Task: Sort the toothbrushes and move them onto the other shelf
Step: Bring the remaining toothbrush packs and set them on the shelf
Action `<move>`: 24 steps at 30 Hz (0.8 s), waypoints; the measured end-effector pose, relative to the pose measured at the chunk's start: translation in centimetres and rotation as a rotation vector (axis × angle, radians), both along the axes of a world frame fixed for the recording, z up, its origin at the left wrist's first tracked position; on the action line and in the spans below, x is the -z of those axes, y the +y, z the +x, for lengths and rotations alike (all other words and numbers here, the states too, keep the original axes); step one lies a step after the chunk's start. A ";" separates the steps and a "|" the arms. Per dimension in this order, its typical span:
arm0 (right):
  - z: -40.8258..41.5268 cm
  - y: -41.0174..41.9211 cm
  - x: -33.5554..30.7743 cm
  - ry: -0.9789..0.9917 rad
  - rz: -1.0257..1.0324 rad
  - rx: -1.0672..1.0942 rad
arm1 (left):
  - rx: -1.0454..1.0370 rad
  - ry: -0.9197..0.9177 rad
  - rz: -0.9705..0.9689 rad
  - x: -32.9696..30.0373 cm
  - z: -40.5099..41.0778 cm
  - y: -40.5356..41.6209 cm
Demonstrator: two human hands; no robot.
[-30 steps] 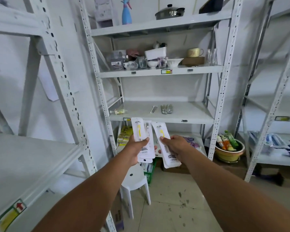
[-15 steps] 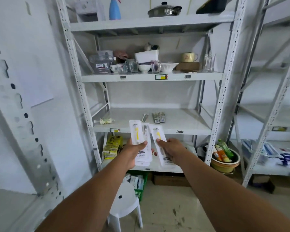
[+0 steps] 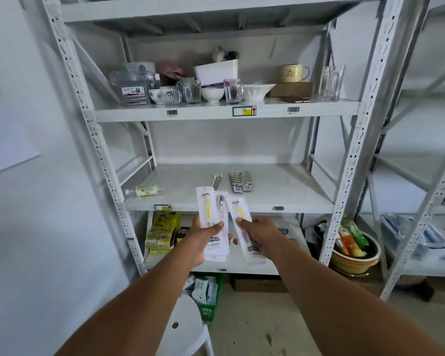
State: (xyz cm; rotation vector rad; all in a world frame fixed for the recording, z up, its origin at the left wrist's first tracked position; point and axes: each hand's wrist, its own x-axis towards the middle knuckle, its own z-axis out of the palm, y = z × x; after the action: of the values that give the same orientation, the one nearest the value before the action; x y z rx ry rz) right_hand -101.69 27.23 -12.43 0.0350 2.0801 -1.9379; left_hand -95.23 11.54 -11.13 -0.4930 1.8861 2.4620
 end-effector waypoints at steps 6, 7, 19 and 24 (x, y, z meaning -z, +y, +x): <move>-8.9 -0.7 1.6 -0.008 -0.015 -0.015 | -0.026 0.003 -0.043 0.0 -7.2 -0.8; -10.3 -0.8 1.8 0.002 -0.011 -0.014 | -0.033 0.011 -0.053 -0.1 -8.3 -0.9; -23.1 -6.4 4.4 -0.070 0.006 -0.105 | -0.062 -0.003 -0.060 0.7 -20.0 -5.4; -28.6 -9.6 4.7 -0.086 -0.006 -0.069 | -0.025 0.015 -0.045 2.0 -26.2 -9.2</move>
State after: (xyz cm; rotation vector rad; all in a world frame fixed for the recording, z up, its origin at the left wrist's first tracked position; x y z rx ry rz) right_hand -130.27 17.65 -17.09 0.0444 1.9942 -1.8687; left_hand -121.47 2.37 -13.13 -0.5044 1.9566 2.4502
